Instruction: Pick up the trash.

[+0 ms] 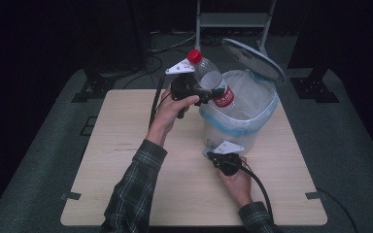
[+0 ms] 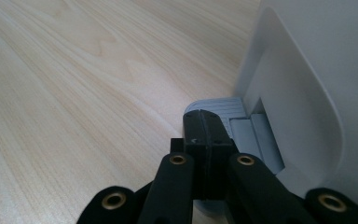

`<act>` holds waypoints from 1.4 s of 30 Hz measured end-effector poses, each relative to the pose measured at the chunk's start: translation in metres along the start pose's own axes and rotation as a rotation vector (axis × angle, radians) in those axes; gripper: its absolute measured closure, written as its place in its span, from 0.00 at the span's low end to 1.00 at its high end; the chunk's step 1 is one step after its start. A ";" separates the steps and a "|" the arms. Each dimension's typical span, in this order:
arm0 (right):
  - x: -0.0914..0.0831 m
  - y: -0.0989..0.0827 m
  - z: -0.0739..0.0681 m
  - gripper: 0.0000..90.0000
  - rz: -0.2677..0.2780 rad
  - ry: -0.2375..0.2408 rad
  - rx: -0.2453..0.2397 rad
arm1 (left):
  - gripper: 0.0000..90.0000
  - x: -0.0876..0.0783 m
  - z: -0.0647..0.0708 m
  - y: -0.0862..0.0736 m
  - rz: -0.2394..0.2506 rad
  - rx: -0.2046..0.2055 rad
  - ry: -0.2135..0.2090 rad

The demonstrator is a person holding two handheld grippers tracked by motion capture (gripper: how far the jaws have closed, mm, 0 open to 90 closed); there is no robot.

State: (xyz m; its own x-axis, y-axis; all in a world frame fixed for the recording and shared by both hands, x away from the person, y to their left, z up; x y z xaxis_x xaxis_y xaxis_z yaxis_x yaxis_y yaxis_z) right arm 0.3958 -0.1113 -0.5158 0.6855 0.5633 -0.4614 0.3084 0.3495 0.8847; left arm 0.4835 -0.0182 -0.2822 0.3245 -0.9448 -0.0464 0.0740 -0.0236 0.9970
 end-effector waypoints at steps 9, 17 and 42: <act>0.000 0.000 0.000 0.99 0.000 0.000 0.000 | 0.23 0.000 0.000 0.000 0.003 -0.007 -0.003; 0.000 0.000 0.000 0.99 0.000 -0.001 0.001 | 0.20 -0.003 0.001 0.003 0.004 -0.004 -0.008; 0.000 0.000 0.000 0.99 0.002 0.000 -0.004 | 0.20 -0.037 0.002 -0.004 -0.005 0.003 0.026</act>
State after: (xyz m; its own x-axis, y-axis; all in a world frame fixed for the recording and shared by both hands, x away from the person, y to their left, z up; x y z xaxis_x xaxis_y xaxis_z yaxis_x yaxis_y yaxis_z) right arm 0.3962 -0.1112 -0.5157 0.6863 0.5638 -0.4595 0.3045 0.3511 0.8855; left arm 0.4692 0.0160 -0.2842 0.3481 -0.9360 -0.0528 0.0727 -0.0292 0.9969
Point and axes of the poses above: each handheld gripper's, and its own axes: x roughly forward along the jaws, y roughly out of its top, z roughly to its right, the point moved 6 cm from there along x, roughly forward along the jaws, and after that the axes turned 7 degrees about z, right-handed, at the moved point
